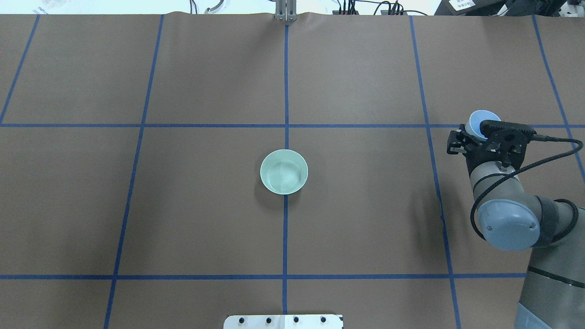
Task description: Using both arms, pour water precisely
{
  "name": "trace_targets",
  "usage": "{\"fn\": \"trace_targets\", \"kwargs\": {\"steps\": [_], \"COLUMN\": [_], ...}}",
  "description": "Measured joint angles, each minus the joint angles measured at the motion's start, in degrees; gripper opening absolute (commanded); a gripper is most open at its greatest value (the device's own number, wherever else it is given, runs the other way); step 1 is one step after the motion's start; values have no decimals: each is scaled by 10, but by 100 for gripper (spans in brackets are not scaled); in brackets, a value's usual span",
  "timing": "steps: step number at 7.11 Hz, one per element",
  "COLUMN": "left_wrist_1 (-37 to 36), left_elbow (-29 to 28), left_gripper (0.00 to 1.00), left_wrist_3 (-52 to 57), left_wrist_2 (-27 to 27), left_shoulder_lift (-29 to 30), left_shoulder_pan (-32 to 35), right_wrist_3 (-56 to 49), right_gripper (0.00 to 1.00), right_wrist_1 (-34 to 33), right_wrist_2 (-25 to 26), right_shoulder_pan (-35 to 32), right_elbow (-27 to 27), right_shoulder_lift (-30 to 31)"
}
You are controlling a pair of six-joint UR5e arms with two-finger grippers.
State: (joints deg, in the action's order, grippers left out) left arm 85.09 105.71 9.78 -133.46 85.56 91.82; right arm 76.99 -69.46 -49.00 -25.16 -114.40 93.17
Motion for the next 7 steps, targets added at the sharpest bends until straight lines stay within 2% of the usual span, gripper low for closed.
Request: {"fn": "trace_targets", "kwargs": {"steps": [2, 3, 5, 7], "left_wrist_1": [-1, 0, 0, 0], "left_elbow": [-7, -7, -7, -7], "left_gripper": [100, 100, 100, 100], "left_wrist_3": [-7, -9, -10, -10], "left_wrist_2": [-2, -2, -3, -3], "left_shoulder_lift": [-6, -9, -10, -13], "left_shoulder_pan": [1, 1, 1, 1], "right_wrist_3": [-162, -225, -328, -426], "right_gripper": [0, 0, 0, 0], "right_wrist_1": [134, 181, 210, 212], "right_wrist_2": [-58, -114, -220, -291], "right_shoulder_pan": [-6, -18, -42, -46], "right_elbow": [2, 2, 5, 14], "right_shoulder_lift": [-3, -8, -37, -80]}}
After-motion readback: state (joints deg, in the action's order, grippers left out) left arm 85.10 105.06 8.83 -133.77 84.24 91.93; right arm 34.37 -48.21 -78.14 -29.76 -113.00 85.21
